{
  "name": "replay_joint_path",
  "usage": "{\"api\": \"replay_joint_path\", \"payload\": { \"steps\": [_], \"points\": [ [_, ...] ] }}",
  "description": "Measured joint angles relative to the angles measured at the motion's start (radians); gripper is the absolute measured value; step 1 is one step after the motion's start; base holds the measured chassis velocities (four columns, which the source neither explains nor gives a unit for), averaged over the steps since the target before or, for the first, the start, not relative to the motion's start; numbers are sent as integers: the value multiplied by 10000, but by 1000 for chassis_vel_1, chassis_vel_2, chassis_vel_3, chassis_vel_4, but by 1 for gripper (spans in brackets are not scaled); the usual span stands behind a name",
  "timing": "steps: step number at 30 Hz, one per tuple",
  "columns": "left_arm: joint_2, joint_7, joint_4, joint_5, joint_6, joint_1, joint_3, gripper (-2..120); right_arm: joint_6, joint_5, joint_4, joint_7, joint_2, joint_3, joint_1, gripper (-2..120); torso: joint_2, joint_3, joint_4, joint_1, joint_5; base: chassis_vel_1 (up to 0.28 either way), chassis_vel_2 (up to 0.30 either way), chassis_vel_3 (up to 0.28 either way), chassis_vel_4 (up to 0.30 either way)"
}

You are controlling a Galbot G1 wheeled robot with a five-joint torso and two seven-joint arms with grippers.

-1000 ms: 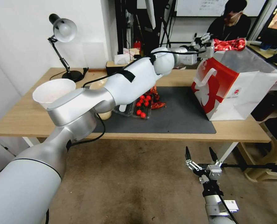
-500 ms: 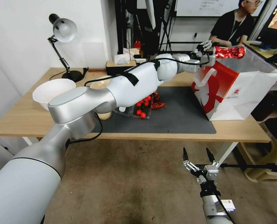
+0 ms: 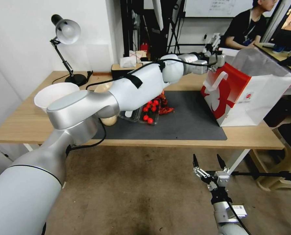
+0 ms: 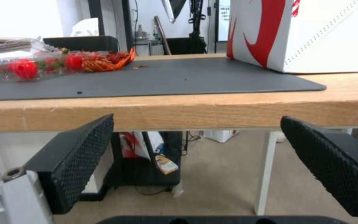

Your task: Pick up the trash from the table and place it into the takeout bag.

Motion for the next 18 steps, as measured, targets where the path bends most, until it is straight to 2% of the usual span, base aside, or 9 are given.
{"api": "replay_joint_path", "payload": {
  "steps": [1,4,5,7,9,12,13,16,18],
  "points": [
    [0,0,0,0,0,0,0,100,0,0,0,0,0,0,0,100,0,0,0,0,0,0,0,0,0],
    [516,-837,-587,-1713,508,464,-153,100,-12,8,8,-13,-3,-10,11,100,0,0,-1,0,0,0,0,0,0],
    [516,-837,-587,-1713,508,464,-153,100,-12,8,8,-13,-3,-10,11,100,0,0,-1,0,0,0,0,0,0],
    [963,-1363,-1098,-2788,817,972,-374,100,-11,-15,27,-27,-15,-24,8,100,0,0,0,1,-2,0,0,0,0],
    [1113,-1571,-1262,-3107,940,1152,-465,100,-9,-16,39,-27,-26,-24,9,100,0,0,0,0,-2,0,0,0,0],
    [1820,-2552,-2238,-4845,1757,2030,-985,100,-5,-3,32,-29,-101,-31,31,100,-1,1,3,1,-4,0,0,0,0],
    [1820,-2552,-2238,-4845,1757,2030,-985,100,-5,-3,32,-29,-101,-31,31,100,-1,1,3,1,-4,0,0,0,0],
    [2418,-3577,-3160,-6215,2263,2792,-1468,100,0,23,-29,-26,-141,-63,79,100,0,0,2,0,-3,0,0,0,0],
    [2501,-3705,-3311,-6398,2320,2914,-1542,100,1,31,-31,-25,-141,-68,84,100,0,0,0,0,-3,0,0,0,0]
  ]
}}
